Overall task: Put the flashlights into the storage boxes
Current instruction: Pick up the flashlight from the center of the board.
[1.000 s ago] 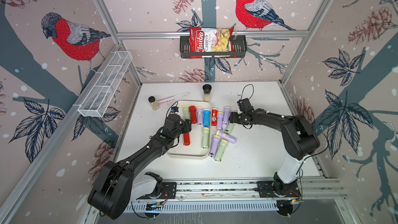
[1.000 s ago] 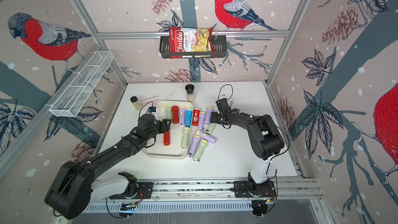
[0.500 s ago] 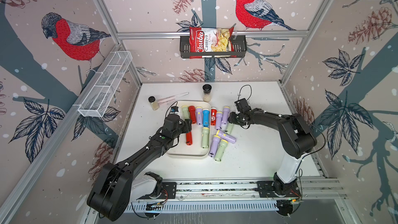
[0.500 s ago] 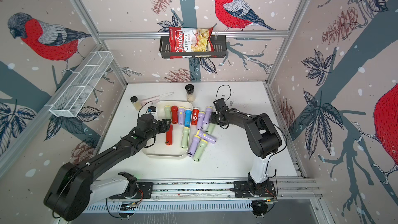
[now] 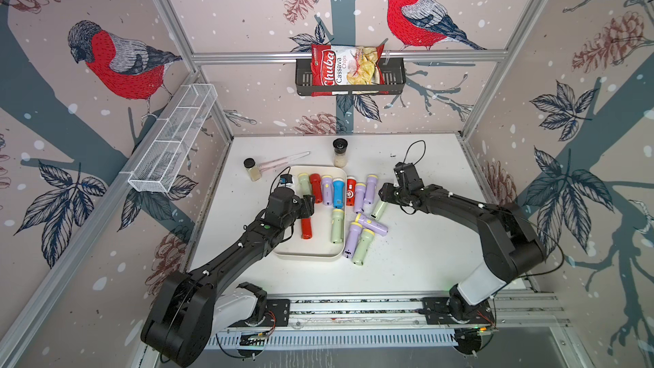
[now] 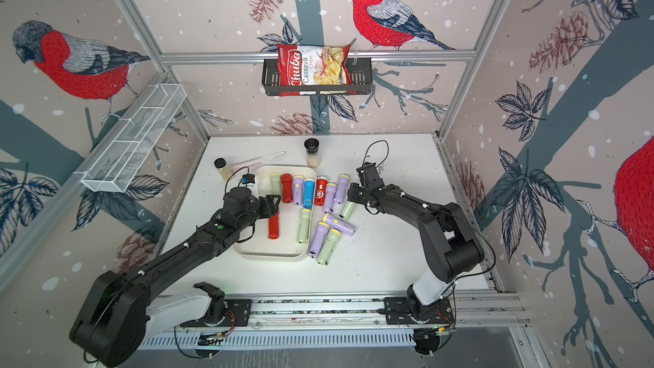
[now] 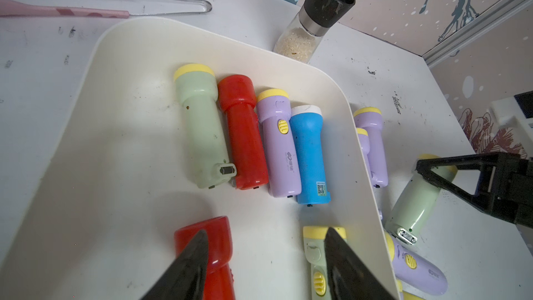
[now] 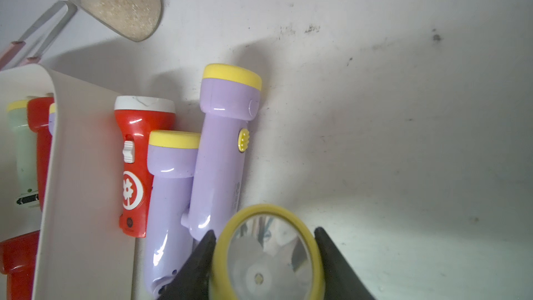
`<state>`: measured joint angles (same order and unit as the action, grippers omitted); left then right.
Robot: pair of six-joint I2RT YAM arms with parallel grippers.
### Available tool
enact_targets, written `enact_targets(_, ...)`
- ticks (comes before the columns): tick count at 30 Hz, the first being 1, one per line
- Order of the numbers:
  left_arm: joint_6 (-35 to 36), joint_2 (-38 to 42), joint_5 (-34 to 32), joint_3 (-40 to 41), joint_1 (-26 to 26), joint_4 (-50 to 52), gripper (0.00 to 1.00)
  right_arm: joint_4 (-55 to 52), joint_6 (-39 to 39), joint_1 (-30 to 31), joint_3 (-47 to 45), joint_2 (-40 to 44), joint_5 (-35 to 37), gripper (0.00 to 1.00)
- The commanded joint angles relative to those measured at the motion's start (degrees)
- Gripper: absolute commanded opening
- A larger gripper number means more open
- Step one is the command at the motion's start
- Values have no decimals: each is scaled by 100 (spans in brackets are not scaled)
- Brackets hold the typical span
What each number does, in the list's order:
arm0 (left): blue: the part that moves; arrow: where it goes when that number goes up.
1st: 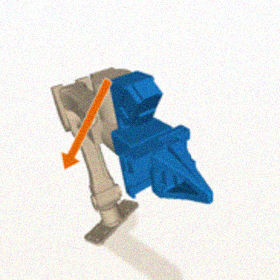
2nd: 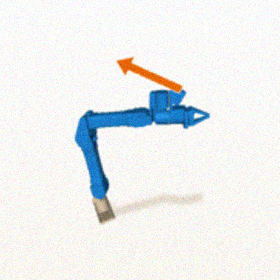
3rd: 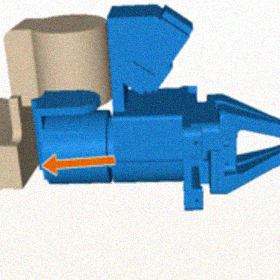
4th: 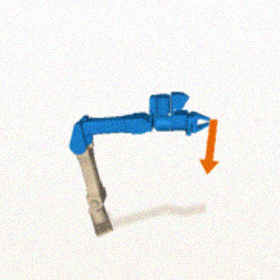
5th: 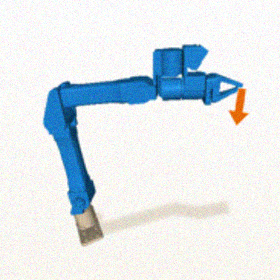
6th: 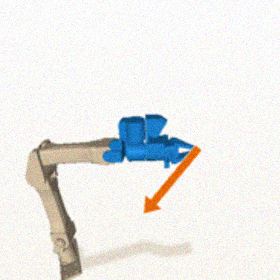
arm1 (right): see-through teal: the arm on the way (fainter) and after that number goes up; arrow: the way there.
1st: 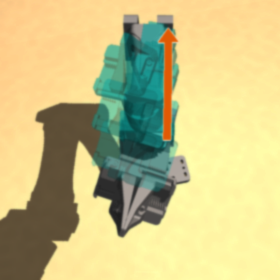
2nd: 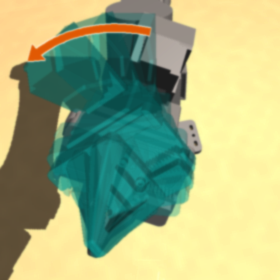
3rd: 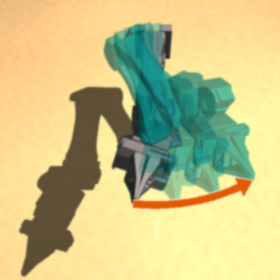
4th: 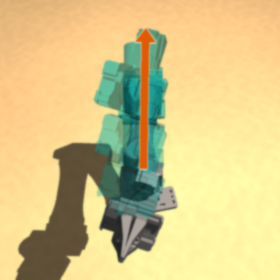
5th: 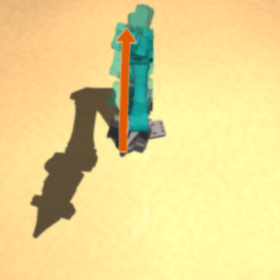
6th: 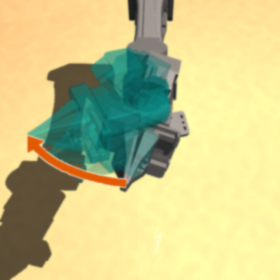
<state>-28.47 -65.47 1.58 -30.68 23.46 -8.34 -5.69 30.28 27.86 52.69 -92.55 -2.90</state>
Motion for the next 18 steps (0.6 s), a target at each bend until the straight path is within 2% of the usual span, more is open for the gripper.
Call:
enact_targets(1, 72, 56, 183, 11, -9, -119, 63, 341, 32, 12, -120, 211, 98, 41)
enact_targets(14, 228, -29, 1754, 20, 3, -876, 61, 1369, -312, 397, -1178, 1574, 187, 37)
enact_targets(18, 149, -77, 1904, 57, 147, -1153, 61, 1730, -397, 553, -1527, 1991, 213, 36)
